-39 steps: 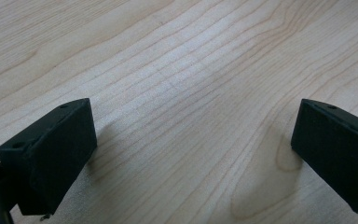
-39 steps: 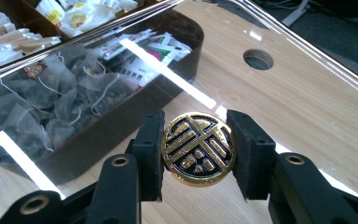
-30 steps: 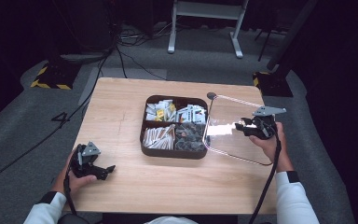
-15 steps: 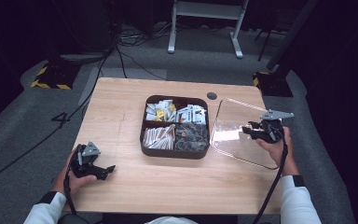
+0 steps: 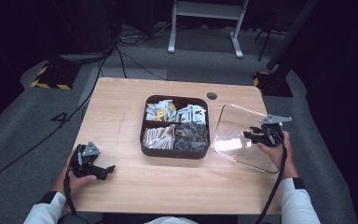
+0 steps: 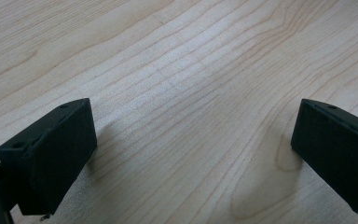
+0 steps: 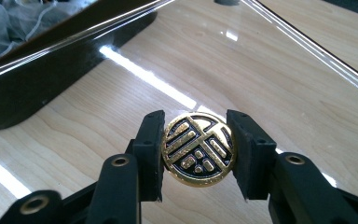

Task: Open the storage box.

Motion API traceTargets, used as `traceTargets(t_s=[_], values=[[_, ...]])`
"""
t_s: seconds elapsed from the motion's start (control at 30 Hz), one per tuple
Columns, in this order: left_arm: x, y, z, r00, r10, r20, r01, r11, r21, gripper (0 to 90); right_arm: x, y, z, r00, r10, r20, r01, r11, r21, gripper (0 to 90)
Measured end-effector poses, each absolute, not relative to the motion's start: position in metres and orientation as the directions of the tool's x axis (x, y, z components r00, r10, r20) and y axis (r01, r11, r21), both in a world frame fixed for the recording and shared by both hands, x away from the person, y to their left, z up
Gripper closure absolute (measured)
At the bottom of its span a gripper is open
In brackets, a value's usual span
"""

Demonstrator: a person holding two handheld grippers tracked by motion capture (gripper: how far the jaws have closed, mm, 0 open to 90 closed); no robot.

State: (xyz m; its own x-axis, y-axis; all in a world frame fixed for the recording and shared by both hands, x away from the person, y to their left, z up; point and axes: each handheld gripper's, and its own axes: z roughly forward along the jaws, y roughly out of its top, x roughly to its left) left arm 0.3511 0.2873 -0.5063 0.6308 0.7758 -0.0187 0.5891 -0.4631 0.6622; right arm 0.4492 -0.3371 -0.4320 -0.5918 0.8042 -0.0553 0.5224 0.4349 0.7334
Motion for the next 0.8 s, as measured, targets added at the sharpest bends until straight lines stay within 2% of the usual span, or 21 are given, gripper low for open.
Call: traceTargets(t_s=[0.6,0.8], values=[[0.351,0.287,-0.506,0.631,0.776,-0.018,0.589,-0.463,0.662,0.4,0.468,-0.328,-0.468,-0.581,0.812,-0.052,0.582,0.459,0.671,59.3],[0.351,0.287,-0.506,0.631,0.775,-0.016,0.587,-0.465,0.663,0.4,0.471,-0.334,-0.480,-0.571,0.821,-0.009,0.600,0.425,0.678,59.2]])
